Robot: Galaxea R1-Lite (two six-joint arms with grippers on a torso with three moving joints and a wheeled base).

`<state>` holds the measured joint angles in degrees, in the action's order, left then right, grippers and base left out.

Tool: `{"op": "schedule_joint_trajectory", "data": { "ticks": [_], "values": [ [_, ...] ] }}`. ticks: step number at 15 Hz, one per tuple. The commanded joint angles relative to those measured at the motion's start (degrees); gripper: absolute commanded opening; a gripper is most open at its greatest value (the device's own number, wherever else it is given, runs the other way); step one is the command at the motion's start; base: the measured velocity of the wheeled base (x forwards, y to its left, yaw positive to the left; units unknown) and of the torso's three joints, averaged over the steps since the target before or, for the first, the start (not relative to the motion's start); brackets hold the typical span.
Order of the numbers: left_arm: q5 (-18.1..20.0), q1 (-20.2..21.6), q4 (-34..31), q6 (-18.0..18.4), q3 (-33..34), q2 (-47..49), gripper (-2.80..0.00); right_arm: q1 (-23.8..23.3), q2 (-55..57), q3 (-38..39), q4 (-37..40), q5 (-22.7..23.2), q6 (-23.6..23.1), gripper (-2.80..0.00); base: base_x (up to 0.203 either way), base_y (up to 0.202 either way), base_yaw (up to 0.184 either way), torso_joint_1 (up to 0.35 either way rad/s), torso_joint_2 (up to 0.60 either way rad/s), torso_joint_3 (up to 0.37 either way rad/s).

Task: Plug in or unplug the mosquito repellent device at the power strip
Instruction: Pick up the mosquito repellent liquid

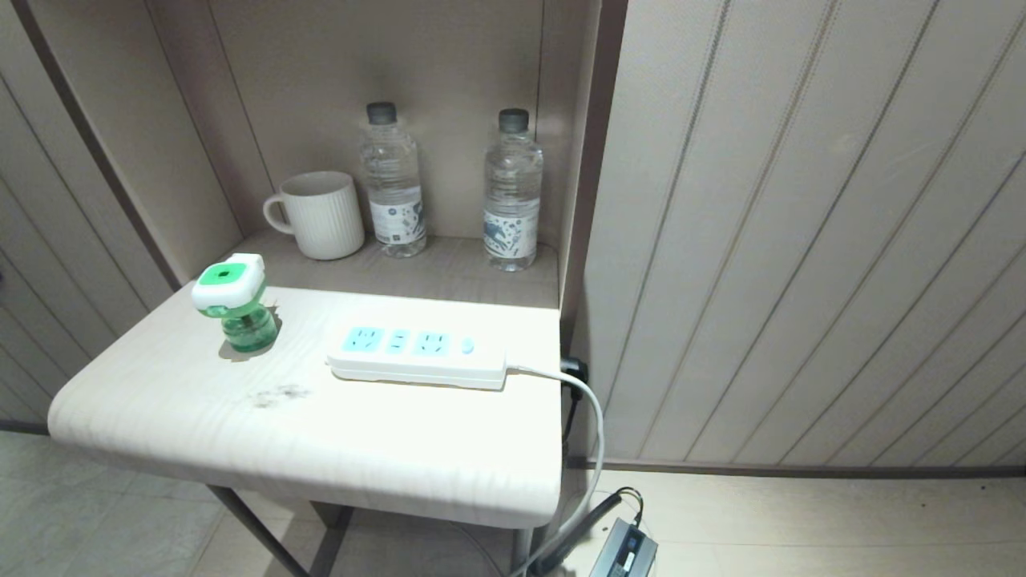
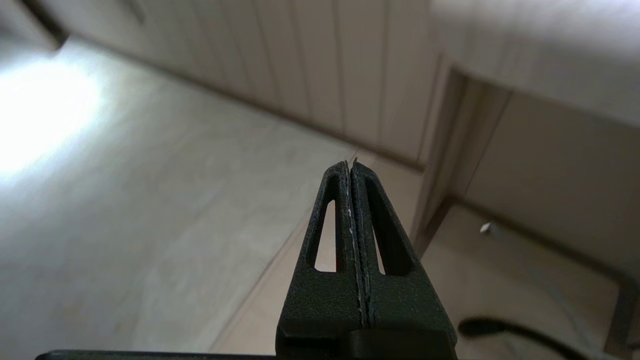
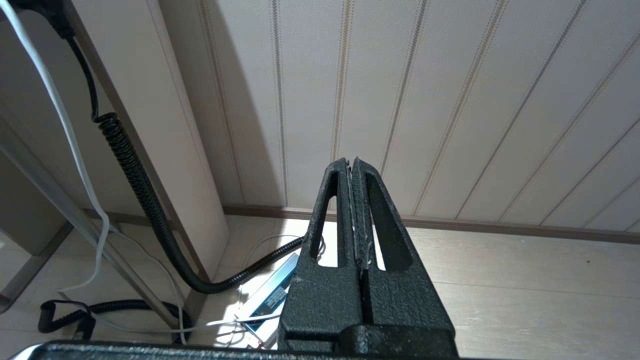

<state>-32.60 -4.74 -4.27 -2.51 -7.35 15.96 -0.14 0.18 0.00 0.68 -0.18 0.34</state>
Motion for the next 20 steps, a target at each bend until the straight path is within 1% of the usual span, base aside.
{"op": "schedule_joint_trajectory", "data": {
  "ticks": [1, 3, 4, 5, 6, 7, 8, 9, 10, 11, 12, 14, 15, 16, 18, 19, 20],
  "values": [
    [0.17, 0.74, 7.44, 1.99, 4.37, -0.55, -2.80, -0.03, -0.01, 0.00, 0.02, 0.01, 0.01, -2.80, 0.000, 0.000, 0.000, 0.000, 0.00, 0.000],
    [-0.16, 4.84, 7.45, 4.86, 4.49, -4.50, -2.80, -0.03, -0.01, 0.00, 0.02, 0.01, 0.01, -2.80, 0.000, 0.000, 0.000, 0.000, 0.00, 0.000],
    [-1.35, 5.45, 7.95, 5.79, 4.67, -5.10, -2.80, -0.03, -0.01, 0.00, 0.02, 0.01, 0.01, -2.80, 0.000, 0.000, 0.000, 0.000, 0.00, 0.000],
    [-1.46, 5.42, 7.89, 5.89, 4.64, -6.17, -2.80, -0.03, -0.01, 0.00, 0.02, 0.01, 0.01, -2.80, 0.000, 0.000, 0.000, 0.000, 0.00, 0.000],
    [-0.59, 5.38, 7.55, 6.41, 4.57, -7.31, -2.80, 0.03, -0.01, 0.00, 0.02, 0.01, 0.01, -2.80, 0.000, 0.000, 0.000, 0.000, 0.00, 0.000],
    [2.42, 5.30, 7.27, 7.78, 4.56, -9.66, -2.80, -0.03, -0.01, 0.00, 0.02, 0.01, 0.01, -2.80, 0.000, 0.000, 0.000, 0.000, 0.00, 0.000],
    [7.00, 5.25, 6.78, 9.84, 4.60, -12.38, -2.80, 0.04, -0.01, 0.00, 0.02, 0.01, 0.01, -2.80, 0.000, 0.000, 0.000, 0.000, 0.00, 0.000],
    [13.63, 5.22, 5.64, 11.98, 4.54, -14.73, -2.80, -0.03, -0.01, 0.00, 0.02, 0.01, 0.01, -2.80, 0.000, 0.000, 0.000, 0.000, 0.00, 0.000],
    [18.59, 5.20, 3.98, 12.97, 4.43, -15.61, -2.80, -0.03, -0.01, 0.00, 0.02, 0.01, 0.01, -2.80, 0.000, 0.000, 0.000, 0.000, 0.00, 0.000],
    [20.99, 5.19, 3.01, 12.50, 4.38, -15.94, -2.80, 0.06, -0.01, 0.00, 0.02, 0.01, 0.01, -2.80, 0.000, 0.000, 0.000, 0.000, 0.00, 0.000],
    [24.37, 5.18, 2.76, 9.75, 4.45, -15.95, -2.80, -0.03, -0.01, 0.00, 0.02, 0.01, 0.01, -2.80, 0.000, 0.000, 0.000, 0.000, 0.00, 0.000],
    [31.02, 5.17, 2.72, 6.70, 5.02, -15.95, -2.80, -0.03, -0.01, 0.00, 0.02, 0.01, 0.01, -2.80, 0.000, 0.000, 0.000, 0.000, 0.00, 0.000],
    [33.02, 5.13, 3.28, 6.76, 6.64, -15.96, -2.80, 0.03, -0.01, 0.00, 0.02, 0.01, 0.01, -2.80, 0.000, 0.000, 0.000, 0.000, 0.00, 0.000],
    [34.01, 5.09, 4.19, 6.91, 7.35, -15.96, -2.80, -0.03, -0.01, 0.00, 0.02, 0.01, 0.01, -2.80, 0.000, 0.000, 0.000, 0.000, 0.00, 0.000],
    [33.25, 5.07, 4.21, 6.05, 7.35, -15.94, -2.80, 0.00, -0.01, 0.00, 0.02, 0.01, 0.01, -2.80, 0.000, 0.000, 0.000, 0.000, 0.00, 0.000],
    [33.04, 5.01, 4.36, 4.71, 7.35, -15.87, -2.80, -0.03, -0.01, 0.00, 0.02, 0.01, 0.01, -2.80, 0.000, 0.000, 0.000, 0.000, 0.00, 0.000],
    [33.04, 5.01, 4.36, 4.71, 7.35, -15.87, -2.80, -0.03, -0.01, 0.00, 0.02, 0.01, 0.01, -2.80, 0.000, 0.000, 0.000, 0.000, 0.00, 0.000]
  ]
}}
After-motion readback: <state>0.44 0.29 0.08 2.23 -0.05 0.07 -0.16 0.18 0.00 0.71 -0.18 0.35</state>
